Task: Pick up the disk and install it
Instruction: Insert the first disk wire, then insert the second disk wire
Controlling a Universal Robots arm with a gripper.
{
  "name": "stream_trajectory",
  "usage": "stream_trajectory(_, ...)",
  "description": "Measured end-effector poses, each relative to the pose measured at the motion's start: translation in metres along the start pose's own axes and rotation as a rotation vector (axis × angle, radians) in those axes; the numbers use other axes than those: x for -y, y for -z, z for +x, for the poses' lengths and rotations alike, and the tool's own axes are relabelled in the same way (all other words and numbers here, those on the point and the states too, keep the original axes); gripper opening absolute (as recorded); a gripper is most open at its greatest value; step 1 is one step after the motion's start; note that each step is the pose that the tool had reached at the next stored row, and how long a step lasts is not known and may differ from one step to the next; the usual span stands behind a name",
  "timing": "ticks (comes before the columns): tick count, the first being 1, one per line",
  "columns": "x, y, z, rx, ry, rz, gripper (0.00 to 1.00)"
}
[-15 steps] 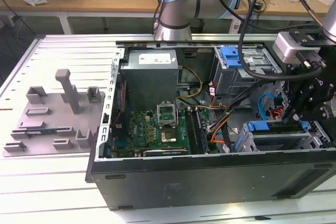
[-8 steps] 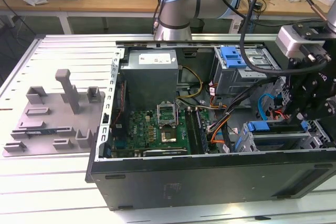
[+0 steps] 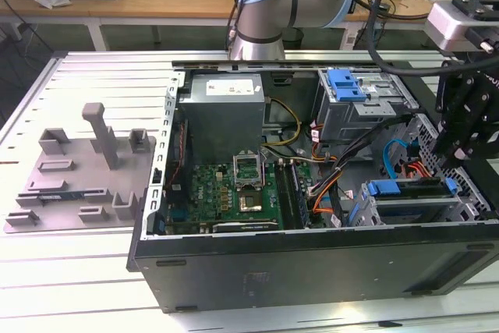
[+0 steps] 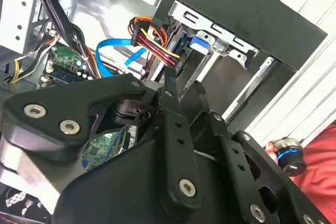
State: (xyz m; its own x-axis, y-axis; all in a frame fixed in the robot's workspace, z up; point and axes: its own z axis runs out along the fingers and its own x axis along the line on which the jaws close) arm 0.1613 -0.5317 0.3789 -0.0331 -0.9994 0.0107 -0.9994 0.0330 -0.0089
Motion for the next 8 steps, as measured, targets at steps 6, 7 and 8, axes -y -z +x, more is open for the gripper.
stream_trajectory(6, 0.0, 0.0, -0.0002, 0.0, 0.0, -0.0001, 0.31)
stream_trajectory(7, 0.0, 0.0, -0.0002, 0.0, 0.0, 0.0, 0.31)
stream_trajectory(8, 0.0, 0.0, -0.0002, 0.0, 0.0, 0.0, 0.31)
